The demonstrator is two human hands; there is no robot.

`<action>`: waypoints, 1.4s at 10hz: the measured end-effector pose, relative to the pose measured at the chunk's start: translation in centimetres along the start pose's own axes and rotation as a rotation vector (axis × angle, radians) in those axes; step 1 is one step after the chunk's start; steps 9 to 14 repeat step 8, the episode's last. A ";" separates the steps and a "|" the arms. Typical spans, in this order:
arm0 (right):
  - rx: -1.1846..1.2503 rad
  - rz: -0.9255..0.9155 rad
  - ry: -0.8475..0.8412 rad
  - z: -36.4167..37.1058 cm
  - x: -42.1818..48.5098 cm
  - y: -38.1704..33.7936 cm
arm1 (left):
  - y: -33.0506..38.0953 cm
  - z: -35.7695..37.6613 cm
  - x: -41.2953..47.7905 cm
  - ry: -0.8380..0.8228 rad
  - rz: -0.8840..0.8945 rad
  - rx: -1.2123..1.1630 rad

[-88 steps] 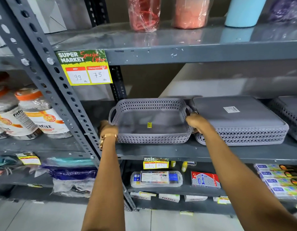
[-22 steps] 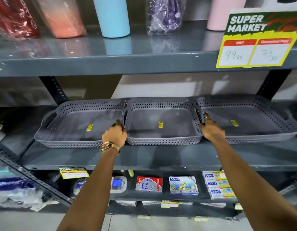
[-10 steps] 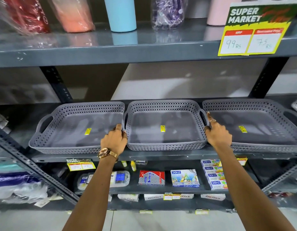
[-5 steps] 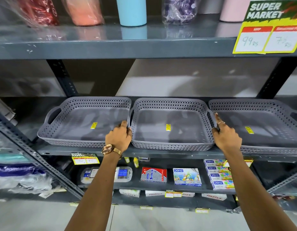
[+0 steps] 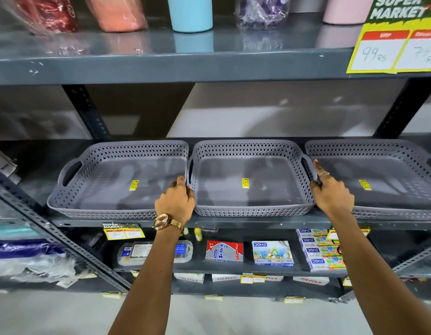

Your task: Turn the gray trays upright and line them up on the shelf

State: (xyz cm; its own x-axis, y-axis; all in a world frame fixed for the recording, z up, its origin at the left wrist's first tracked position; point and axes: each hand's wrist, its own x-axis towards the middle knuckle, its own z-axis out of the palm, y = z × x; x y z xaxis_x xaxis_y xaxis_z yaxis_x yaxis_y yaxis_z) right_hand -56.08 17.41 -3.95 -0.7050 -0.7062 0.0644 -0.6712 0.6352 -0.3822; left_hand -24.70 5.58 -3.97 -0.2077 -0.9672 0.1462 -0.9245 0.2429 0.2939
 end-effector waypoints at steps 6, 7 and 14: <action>0.011 -0.061 -0.055 -1.1 -0.5 0.3 | 0.4 -1.2 -0.7 -0.048 0.002 -0.006; 0.050 -0.100 -0.045 -2.2 -1.4 0.5 | 0.8 -1.9 -1.3 -0.050 -0.001 0.048; 0.080 -0.200 0.051 -3.7 -2.6 0.3 | 1.8 -2.7 -2.3 0.030 0.107 0.125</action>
